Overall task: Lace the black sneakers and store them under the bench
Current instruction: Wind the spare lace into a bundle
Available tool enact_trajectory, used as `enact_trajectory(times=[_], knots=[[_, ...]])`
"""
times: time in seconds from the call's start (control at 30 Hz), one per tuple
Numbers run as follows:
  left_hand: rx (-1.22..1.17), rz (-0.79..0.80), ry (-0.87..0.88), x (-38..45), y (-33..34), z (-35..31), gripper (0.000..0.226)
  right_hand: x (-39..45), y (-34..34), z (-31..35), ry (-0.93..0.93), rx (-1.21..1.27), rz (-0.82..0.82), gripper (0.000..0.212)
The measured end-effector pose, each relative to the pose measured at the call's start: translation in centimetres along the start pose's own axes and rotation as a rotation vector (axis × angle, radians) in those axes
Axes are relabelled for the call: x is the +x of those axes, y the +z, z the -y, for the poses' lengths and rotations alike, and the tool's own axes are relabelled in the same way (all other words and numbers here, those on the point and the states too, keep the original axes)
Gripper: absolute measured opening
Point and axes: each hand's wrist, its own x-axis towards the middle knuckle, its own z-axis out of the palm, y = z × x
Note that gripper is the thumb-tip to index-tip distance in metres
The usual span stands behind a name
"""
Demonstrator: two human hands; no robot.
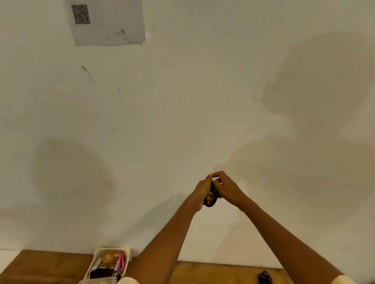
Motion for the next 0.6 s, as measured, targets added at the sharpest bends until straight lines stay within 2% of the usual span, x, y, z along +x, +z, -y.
enact_trajectory(times=[0.13,0.33,0.47,0.6], knots=[[-0.026,-0.079,-0.067,0.0,-1.0,2.5,0.052,-0.5,3.0,-1.4,0.082,0.239,0.029,0.025],[-0.142,-0.411,-0.144,0.0,-3.7,7.9,0.045,-1.3,11.4,-3.6,0.208,0.408,0.163,0.038],[-0.217,-0.517,-0.244,-0.6,-7.0,12.9,0.037,-1.8,17.5,-5.1,0.273,0.426,0.300,0.039],[-0.210,-0.629,-0.331,-1.6,-12.0,18.5,0.027,-2.1,24.4,-6.6,0.406,0.422,0.397,0.028]])
